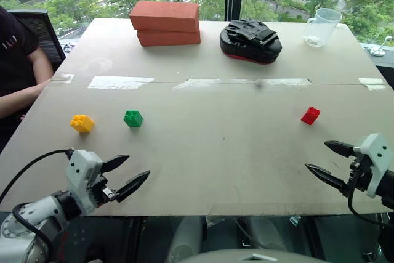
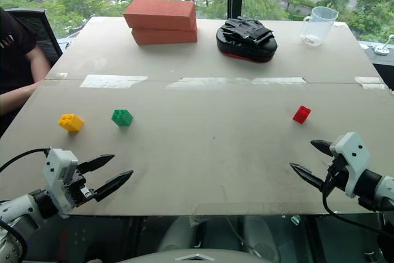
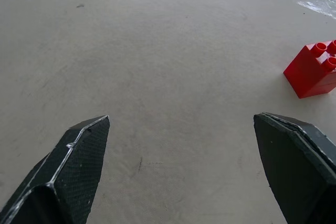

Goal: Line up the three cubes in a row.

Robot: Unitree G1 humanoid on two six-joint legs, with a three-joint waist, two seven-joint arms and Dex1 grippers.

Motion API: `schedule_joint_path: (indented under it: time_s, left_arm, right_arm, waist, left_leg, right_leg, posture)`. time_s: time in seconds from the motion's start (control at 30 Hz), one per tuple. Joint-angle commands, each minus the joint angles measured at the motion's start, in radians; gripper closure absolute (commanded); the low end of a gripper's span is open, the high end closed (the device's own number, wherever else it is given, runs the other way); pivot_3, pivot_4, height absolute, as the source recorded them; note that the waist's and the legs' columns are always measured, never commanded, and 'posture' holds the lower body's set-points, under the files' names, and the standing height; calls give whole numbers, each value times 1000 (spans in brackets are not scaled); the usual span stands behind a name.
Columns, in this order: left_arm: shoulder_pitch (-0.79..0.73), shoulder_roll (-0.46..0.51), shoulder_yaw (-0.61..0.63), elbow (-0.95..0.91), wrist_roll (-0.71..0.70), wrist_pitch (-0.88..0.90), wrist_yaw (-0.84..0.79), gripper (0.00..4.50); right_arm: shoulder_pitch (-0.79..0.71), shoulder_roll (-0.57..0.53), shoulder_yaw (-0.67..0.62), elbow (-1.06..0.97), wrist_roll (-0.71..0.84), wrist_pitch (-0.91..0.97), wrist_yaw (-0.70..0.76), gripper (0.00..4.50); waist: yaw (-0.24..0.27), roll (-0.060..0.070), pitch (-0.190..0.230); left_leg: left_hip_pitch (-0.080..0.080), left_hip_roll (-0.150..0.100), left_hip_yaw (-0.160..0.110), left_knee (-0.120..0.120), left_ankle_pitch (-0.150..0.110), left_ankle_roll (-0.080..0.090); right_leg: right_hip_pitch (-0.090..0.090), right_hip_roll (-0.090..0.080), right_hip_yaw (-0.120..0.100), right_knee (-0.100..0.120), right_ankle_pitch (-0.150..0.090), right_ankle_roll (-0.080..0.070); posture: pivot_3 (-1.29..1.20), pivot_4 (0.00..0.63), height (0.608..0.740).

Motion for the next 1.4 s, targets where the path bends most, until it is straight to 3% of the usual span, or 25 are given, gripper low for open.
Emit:
schedule_joint_path:
  time_s: [0.03,0.1,0.2,0.33,0.47,0.73,1.07,1.17,1.33,1.4]
  left_arm:
    - [-41,3,9,-35,-63,28,21,25]
    - [-121,-9,-9,-78,-156,106,81,25]
    - [-198,3,-28,-117,-215,166,119,25]
    - [-300,86,-131,-214,-207,184,83,25]
    - [-404,127,-195,-249,-271,222,67,25]
    - [-476,171,-252,-233,-275,213,6,25]
    - [-449,154,-254,-246,-260,196,37,25]
    - [-435,155,-247,-253,-263,192,41,0]
    - [-413,157,-242,-261,-263,186,51,0]
    - [-408,154,-241,-262,-267,186,59,0]
  right_arm:
    - [-53,17,5,-85,-8,90,-127,0]
    - [-137,45,40,-156,-59,233,-320,0]
    - [-254,101,51,-180,0,441,-451,0]
    - [-471,280,87,-175,-61,703,-722,0]
    - [-612,441,117,-110,-187,837,-910,0]
    - [-775,659,107,70,-319,784,-1045,0]
    - [-939,738,110,253,-440,687,-1132,0]
    - [-941,734,118,264,-459,672,-1131,790]
    - [-938,718,128,262,-480,710,-1111,2928]
    - [-926,691,148,260,-483,722,-1083,3192]
  waist:
    - [0,0,0]
    - [1,1,1]
    - [2,1,0]
    - [-1,1,1]
    - [-3,4,2]
    - [-10,7,3]
    - [-19,8,4]
    - [-22,8,4]
    - [-31,8,4]
    - [-32,8,4]
  left_leg:
    - [0,0,0,0,0,0]
    - [0,0,0,0,0,0]
    - [0,0,-1,2,0,0]
    - [-1,0,-1,1,0,0]
    - [-2,-1,0,0,1,-1]
    - [-4,-2,4,-8,3,-5]
    - [-3,-2,6,-9,2,-3]
    - [-3,-2,6,-10,2,-3]
    - [-3,-2,7,-10,2,-3]
    - [-3,-2,7,-10,2,-3]
  right_leg:
    - [0,0,0,0,0,0]
    - [0,0,0,1,0,0]
    - [0,0,-1,1,0,0]
    - [-1,1,0,1,1,1]
    - [-3,0,0,1,1,1]
    - [-9,0,2,0,1,1]
    - [-10,1,2,1,1,1]
    - [-10,1,2,1,1,1]
    - [-11,1,3,1,1,1]
    - [-11,1,3,1,1,1]
  posture:
    - [0,150,737]
    - [0,150,737]
    - [0,150,737]
    - [0,150,737]
    - [0,150,737]
    - [0,150,737]
    - [0,150,737]
    - [0,150,737]
    - [0,150,737]
    - [0,150,737]
